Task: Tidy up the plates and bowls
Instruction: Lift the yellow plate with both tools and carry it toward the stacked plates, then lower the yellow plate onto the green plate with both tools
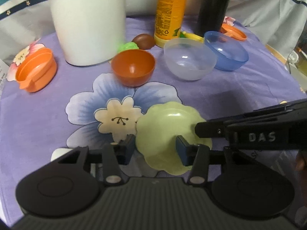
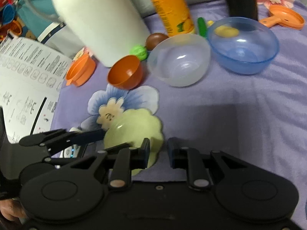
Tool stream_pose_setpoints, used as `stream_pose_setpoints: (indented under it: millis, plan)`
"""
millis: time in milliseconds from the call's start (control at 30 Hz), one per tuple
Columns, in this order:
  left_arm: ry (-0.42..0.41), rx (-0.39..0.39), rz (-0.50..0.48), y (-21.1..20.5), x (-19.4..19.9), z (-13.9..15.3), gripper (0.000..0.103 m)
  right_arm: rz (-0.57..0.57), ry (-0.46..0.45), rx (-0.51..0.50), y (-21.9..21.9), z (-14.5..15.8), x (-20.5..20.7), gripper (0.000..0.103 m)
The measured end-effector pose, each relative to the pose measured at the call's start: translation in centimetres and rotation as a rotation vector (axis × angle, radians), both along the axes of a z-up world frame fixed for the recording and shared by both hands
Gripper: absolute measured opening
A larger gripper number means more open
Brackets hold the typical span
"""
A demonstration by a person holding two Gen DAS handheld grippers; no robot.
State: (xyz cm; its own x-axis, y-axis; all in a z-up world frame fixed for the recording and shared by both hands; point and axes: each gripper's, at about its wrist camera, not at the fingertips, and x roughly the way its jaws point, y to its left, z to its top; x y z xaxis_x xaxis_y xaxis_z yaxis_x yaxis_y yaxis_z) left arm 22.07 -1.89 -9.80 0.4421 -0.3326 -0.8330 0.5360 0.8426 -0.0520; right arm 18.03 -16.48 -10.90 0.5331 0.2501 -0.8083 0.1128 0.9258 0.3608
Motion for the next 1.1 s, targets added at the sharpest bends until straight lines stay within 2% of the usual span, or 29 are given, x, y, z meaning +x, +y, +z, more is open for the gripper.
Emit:
stream_pose_setpoints:
  millis: [67, 133, 300, 633, 833, 1100]
  plan:
    - [-0.005, -0.002, 0.019, 0.0, -0.2, 0.0, 0.044, -0.007, -0.009, -0.039, 0.7, 0.1, 0.1, 0.021]
    - [0.006, -0.008, 0.043, 0.2, -0.3, 0.2, 0.036, -0.018, -0.008, -0.042, 0.9, 0.2, 0.1, 0.021]
    - [0.035, -0.017, 0.077, 0.5, -0.8, 0.8, 0.028, -0.043, -0.004, -0.044, 0.7, 0.7, -0.4, 0.021]
    - [0.028, -0.033, 0.134, 1.9, -4.2, 4.2, 0.028, -0.041, -0.024, -0.038, 1.5, 3.9, -2.3, 0.021]
    - [-0.001, -0.043, 0.162, 3.7, -7.2, 6.6, 0.028, -0.012, -0.034, -0.037, 3.0, 6.2, -4.5, 0.021]
    - [-0.037, -0.054, 0.186, 6.0, -11.4, 9.0, 0.028, 0.02, -0.017, -0.029, 5.2, 7.7, -8.0, 0.021]
